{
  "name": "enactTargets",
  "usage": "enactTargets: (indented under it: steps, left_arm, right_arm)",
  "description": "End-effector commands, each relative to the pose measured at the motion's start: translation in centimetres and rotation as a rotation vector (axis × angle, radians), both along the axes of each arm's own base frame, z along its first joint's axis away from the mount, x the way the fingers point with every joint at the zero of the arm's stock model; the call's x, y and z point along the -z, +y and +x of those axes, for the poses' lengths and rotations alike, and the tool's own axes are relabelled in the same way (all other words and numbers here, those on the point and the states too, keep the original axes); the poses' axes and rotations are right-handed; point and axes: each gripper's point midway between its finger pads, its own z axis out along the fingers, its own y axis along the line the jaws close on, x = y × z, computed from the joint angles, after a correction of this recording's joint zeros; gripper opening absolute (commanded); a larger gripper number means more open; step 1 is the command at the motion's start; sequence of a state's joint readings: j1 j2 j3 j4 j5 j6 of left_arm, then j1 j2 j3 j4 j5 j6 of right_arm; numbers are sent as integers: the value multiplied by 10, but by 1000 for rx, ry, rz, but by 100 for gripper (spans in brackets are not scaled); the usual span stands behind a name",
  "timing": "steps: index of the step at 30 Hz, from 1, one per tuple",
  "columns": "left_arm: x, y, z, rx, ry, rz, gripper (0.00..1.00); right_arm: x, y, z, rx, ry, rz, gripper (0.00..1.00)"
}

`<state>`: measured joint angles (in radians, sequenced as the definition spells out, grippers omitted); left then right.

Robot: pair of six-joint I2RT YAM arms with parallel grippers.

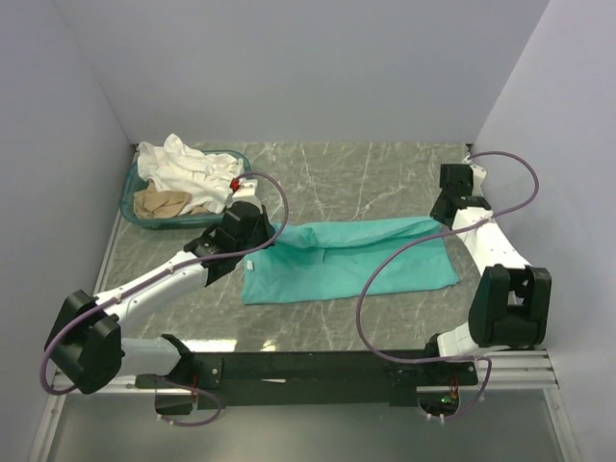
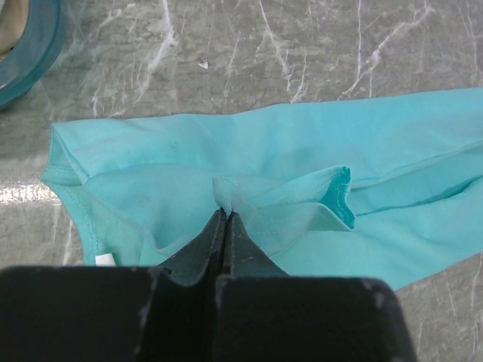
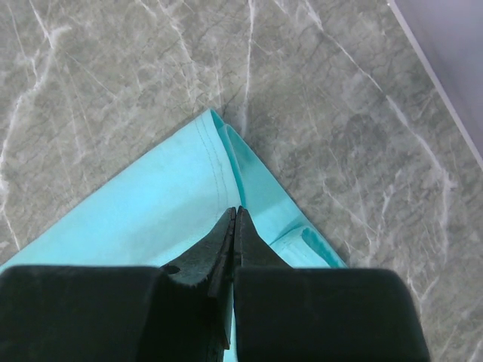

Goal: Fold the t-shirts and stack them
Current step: Fold the tshirt

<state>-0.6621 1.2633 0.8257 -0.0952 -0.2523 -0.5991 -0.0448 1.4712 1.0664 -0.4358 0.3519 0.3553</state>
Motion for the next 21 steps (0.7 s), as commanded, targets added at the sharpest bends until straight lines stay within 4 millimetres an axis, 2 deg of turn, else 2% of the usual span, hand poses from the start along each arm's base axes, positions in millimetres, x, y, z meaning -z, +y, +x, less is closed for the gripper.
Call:
enactTargets:
  steps: [1,6,10,15,16,17,18,19,20,21]
  left_arm:
    - [-9,3,-3,-21,-25,-30,0]
    - [2,5,-12,-19,8,-36,0]
    - [13,3,-22,3,42,-56,0]
    - [42,1,-44,2,130,-81,0]
    - [47,4,-48,-14,152,-81,0]
    - [57,7,-58,-37,201,-75,5]
    - [57,10,-62,-47,208,-71,15]
    - [58,12,-65,-61,213,-63,24]
    - [62,15,-75,-69,240,-39,41]
    - [53,20,-75,-90,213,-39,54]
  right_arm:
    - [-18,-9,-8,37,-51,-28,0]
    - [-14,-7,-11,29,-41,-16,0]
    - [0,-7,-22,48,-9,-9,0]
    - [19,-8,-40,104,40,14,0]
    - [25,-8,-50,137,57,22,7]
    - [27,-9,-54,155,62,24,28]
    - [29,-10,-58,173,66,23,36]
    - [31,-11,-63,196,63,28,40]
    - [30,-14,-67,219,60,16,45]
    - [29,-15,-73,239,66,13,48]
